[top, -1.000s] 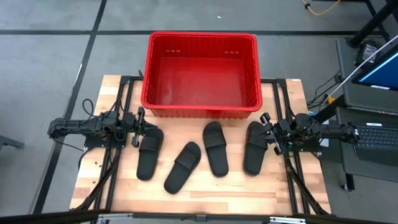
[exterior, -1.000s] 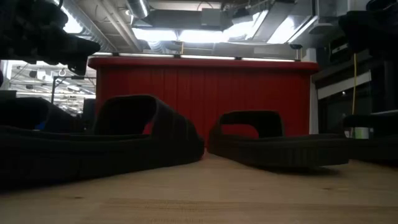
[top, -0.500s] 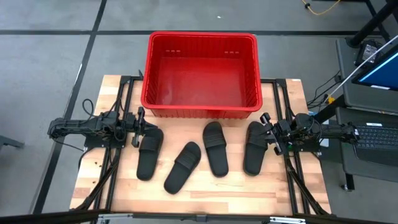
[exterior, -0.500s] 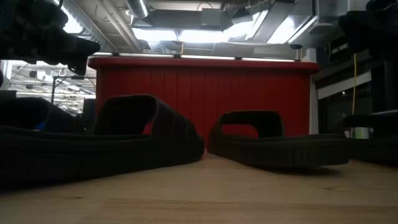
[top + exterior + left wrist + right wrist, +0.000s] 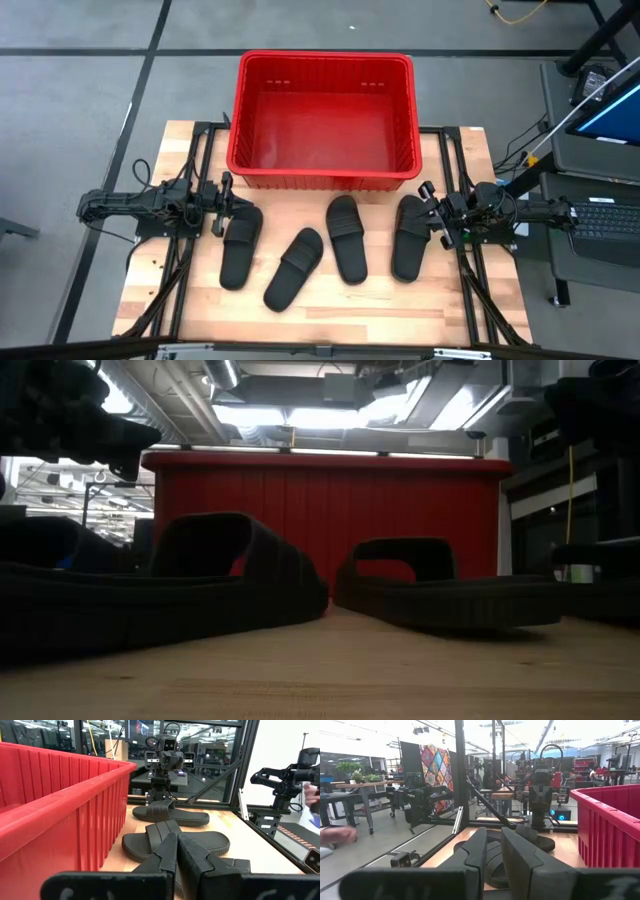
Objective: Pick and place slides into bin
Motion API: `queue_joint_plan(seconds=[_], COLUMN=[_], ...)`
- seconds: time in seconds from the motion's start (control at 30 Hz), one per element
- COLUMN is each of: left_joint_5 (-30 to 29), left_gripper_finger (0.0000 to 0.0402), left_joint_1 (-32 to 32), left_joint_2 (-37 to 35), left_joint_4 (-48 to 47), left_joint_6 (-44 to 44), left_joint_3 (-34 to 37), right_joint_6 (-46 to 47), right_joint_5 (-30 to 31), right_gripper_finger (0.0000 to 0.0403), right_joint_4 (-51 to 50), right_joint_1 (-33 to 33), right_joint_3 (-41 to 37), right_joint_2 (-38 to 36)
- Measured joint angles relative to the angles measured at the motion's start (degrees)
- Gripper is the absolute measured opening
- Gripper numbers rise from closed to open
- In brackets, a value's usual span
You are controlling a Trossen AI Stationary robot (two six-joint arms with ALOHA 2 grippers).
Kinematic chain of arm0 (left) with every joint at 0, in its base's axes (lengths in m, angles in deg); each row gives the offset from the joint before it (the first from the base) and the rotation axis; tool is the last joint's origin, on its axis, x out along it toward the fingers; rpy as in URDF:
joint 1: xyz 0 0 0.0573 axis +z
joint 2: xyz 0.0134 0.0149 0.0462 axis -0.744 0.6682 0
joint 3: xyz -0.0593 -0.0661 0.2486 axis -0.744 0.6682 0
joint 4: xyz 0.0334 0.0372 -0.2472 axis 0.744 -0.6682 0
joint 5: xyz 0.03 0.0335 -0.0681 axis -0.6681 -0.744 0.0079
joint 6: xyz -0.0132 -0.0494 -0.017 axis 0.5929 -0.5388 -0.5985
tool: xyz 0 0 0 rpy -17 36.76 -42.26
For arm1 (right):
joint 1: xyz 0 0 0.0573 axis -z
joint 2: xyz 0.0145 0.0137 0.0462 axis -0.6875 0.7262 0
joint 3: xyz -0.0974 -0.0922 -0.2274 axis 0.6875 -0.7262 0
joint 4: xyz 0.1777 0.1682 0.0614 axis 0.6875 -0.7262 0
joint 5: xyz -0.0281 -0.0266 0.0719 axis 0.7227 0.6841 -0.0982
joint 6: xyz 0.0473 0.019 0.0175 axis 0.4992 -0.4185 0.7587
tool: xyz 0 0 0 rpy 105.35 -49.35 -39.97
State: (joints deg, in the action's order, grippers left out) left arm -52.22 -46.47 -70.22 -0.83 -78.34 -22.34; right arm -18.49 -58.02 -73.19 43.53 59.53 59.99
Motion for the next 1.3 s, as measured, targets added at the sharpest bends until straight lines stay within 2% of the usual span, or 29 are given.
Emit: queue_joint_plan(seconds=[0.17, 0.63, 1.03, 1.3], left_joint_5=[0.02, 0.01, -1.82, -2.99], left_gripper_finger=[0.0006, 0.0008, 0.0006, 0.0006], left_joint_1=[0.0, 0.0, 0.0, 0.0], left_joint_2=[0.01, 0.0, 0.02, 0.02], left_joint_4=[0.0, 0.0, 0.89, 0.87], left_joint_6=[0.0, 0.0, 0.0, 0.0], left_joint_3=[-0.01, -0.02, -0.01, 0.01], right_joint_6=[-1.53, 7.7, 4.68, 6.17], right_joint_5=[0.0, 0.0, 0.03, 0.02], right_gripper_finger=[0.006, 0.006, 0.006, 0.006], right_joint_4=[-0.01, 0.02, 0.05, 0.02], right_joint_1=[-0.01, -0.02, 0.0, -0.02], right_joint_3=[0.0, 0.0, 0.02, 0.02], right_joint_2=[0.0, 0.0, 0.0, 0.0])
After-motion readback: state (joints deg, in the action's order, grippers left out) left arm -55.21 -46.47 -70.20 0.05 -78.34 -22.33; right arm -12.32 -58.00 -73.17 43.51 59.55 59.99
